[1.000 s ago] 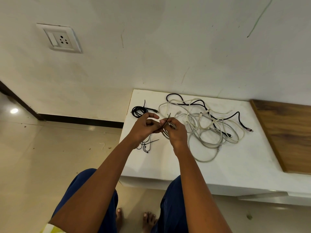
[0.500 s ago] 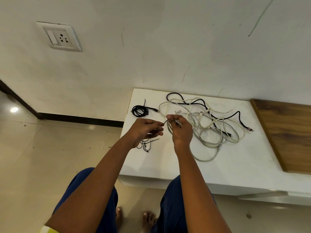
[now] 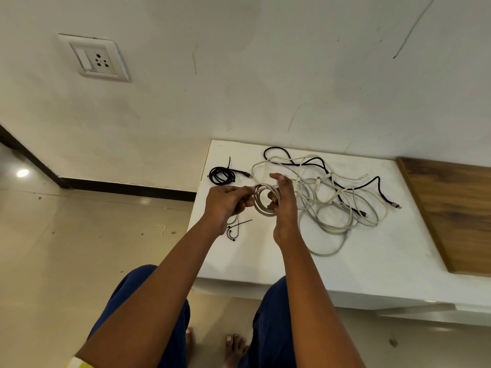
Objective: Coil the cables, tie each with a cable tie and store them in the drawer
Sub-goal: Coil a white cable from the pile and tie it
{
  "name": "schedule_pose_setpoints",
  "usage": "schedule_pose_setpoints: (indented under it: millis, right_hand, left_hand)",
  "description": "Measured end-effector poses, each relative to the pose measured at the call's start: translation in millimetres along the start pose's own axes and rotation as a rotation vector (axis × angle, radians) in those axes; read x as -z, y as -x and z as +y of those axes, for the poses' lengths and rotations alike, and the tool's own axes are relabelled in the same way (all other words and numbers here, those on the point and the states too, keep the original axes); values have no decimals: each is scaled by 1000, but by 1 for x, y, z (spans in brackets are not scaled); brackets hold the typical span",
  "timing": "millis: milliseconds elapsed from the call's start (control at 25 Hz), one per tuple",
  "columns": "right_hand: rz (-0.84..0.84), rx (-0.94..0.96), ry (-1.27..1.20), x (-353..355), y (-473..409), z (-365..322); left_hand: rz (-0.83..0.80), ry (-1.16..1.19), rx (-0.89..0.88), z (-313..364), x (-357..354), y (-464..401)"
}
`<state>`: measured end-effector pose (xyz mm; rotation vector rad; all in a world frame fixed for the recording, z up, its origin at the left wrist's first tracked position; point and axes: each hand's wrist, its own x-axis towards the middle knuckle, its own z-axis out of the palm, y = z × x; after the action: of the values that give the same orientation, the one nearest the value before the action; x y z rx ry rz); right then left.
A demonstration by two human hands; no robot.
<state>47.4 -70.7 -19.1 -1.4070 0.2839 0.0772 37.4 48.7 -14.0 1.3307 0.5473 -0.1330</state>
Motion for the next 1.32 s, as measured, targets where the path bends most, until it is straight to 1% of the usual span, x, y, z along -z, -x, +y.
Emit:
schedule_pose_setpoints:
  millis: [80,280,360,480,560,720,840,1000,1160,1320]
  right_hand:
    - [52,-18,-70,-2,-1,0]
    - [143,-40,-122,-7,-2,2]
    - [154,-48,-160,-6,-2,2]
    - [134,-42,-245,-8,0,1]
    - [108,-25,-282,-9,2,1]
    - [66,-9,-277,-12,6,1]
    - [22,-34,-246,-12,5,-1]
    - [-67,-92,-152,-8,4,-3]
    - [-60,-104,-90,-7,4,-7]
    - [-82,-64,-74,-4,4,-9]
  left_hand:
    - [33,-13,-30,1,-1,1]
    - [110,-93,-114,3,-10,7]
    - [113,-88,-102,2,-13,11]
    - [125,-31,-57,-4,-21,16]
    - [154,21,-57,-8,-26,17]
    - [230,126,-38,-10,-32,15]
    - [214,158,-47,-9,-33,15]
    - [205,52,-74,-9,-28,12]
    - [139,-59,-136,-10,-25,11]
    - [71,-153,-232,-10,-23,10]
